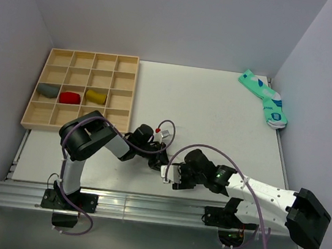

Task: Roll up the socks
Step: Roll the sock at the center of the board.

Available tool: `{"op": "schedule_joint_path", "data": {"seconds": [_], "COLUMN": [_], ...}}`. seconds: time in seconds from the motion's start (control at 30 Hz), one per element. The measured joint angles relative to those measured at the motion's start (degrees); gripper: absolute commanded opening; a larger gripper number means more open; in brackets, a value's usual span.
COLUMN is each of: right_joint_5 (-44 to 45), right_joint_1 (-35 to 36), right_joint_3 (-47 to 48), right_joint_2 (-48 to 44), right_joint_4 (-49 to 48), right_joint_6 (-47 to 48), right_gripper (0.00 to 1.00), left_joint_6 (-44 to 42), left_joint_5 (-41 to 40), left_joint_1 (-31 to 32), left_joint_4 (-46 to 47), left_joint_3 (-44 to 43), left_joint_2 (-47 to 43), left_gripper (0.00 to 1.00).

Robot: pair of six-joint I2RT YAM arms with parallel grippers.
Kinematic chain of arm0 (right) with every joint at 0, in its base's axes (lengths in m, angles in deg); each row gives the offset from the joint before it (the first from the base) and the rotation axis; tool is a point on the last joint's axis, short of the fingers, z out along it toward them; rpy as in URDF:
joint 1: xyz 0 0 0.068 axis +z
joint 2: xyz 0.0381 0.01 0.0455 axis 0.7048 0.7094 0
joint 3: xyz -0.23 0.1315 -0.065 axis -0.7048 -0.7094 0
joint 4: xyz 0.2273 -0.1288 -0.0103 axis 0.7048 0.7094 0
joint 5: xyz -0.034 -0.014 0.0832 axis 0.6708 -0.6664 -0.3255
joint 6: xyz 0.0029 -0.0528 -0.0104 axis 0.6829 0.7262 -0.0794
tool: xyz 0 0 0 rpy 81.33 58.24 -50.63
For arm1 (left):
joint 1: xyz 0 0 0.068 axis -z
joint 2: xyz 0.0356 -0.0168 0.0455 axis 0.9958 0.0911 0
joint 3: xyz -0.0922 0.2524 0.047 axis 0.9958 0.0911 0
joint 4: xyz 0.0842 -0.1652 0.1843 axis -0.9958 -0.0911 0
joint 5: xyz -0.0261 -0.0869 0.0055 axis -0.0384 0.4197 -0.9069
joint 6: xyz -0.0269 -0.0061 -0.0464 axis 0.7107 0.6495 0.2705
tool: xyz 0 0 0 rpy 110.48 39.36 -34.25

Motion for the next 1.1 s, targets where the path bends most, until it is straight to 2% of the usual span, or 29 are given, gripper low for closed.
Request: {"op": "schedule_joint_path", "data": {"seconds": [0.3,0.37,0.43,0.47,0.57,0.67,0.73,0.83,1.1], "right_joint_5": [0.20,0.57,1.05,1.14,1.16,0.85,0.48,-1.07,-5.29], "right_joint_1": [0.15,0.15,0.15,0.15,0.15,0.13,0.11,-0.26,-1.79], "right_joint_3": [-0.02,-0.02,0.33,0.68,1.79,3.23,4.44,6.75,10.73], "right_joint_2": [4.11,5.35,6.75,7.39,8.61,9.79,10.91,13.05,17.16], "right_joint_4": [-2.69,-3.91,-4.85,-4.92,-4.35,-2.75,-1.57,0.37,3.17], "right_joint_6": [0.50,0.83,1.03,1.01,0.85,0.57,0.50,0.13,-0.59], "right_gripper": [0.52,0.45,0.42,0.37,0.26,0.23,0.22,0.20,0.20], "left_joint_6": [-0.04,-0.04,-0.04,-0.04,-0.11,-0.48,-1.20,-2.82,-7.13], "left_joint_5": [0.28,0.28,0.33,0.37,0.48,-0.02,-1.49,-4.81,-18.12], "left_joint_1": [-0.09,-0.11,-0.20,-0.26,-0.46,-0.52,-0.46,-0.44,-0.68], "left_joint_4": [-0.52,-0.63,-0.72,-0.81,-1.09,-2.12,-3.43,-5.14,-6.71], "left_joint_3": [-0.33,-0.35,-0.37,-0.37,-0.37,-0.33,0.17,1.92,9.01], "left_joint_2": [0.11,0.11,0.11,0.11,0.09,-0.59,-1.84,-5.16,-16.15], "left_gripper": [0.00,0.00,0.01,0.02,0.08,0.21,0.28,0.34,0.36]}}
